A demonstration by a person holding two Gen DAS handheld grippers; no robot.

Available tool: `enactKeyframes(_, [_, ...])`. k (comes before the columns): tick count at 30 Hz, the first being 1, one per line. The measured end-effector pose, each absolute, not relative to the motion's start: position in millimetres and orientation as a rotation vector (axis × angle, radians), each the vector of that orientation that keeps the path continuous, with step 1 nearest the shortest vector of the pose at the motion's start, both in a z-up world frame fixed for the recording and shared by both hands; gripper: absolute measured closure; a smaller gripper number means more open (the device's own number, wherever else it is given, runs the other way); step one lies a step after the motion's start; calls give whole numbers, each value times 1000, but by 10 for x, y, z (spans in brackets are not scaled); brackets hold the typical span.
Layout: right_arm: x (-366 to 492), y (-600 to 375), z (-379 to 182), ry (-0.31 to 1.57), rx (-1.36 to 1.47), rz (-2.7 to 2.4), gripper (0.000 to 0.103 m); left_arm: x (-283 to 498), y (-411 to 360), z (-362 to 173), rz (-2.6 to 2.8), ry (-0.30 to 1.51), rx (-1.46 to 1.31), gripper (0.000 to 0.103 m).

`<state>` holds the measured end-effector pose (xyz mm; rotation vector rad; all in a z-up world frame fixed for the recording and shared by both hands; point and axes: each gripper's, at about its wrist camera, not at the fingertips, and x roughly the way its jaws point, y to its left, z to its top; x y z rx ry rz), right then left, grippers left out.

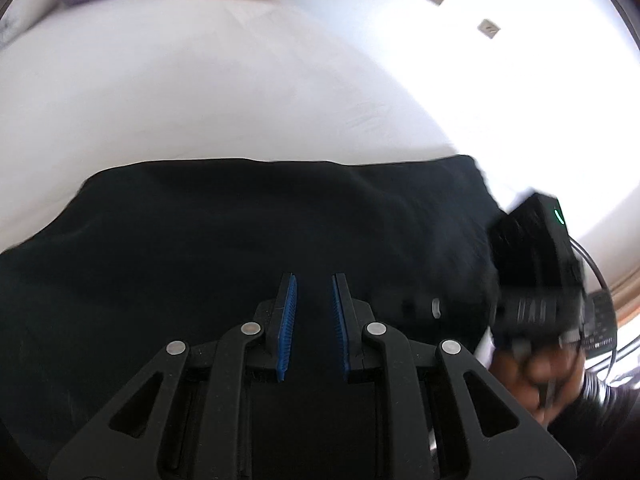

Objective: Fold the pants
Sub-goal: 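Smooth the folded jeans with the left tool while the right tool releases its edge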

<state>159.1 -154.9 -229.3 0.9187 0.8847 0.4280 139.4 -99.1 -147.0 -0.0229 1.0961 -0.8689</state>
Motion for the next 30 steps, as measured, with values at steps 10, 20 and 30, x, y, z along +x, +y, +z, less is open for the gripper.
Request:
enactKeyframes(10, [1434,-2445,-2410,706,1055,284,103,2050,-351,-1736,-842,1109,-216,89])
enactKeyframes(20, [1137,-3289,-2301,554,1057,50,103,1965,855,-1631,-607,1047,-221,95])
enactKeyframes(30, [823,-2329,-2026,632,965,314,91,884,1968,-1183,-488,814,-470,95])
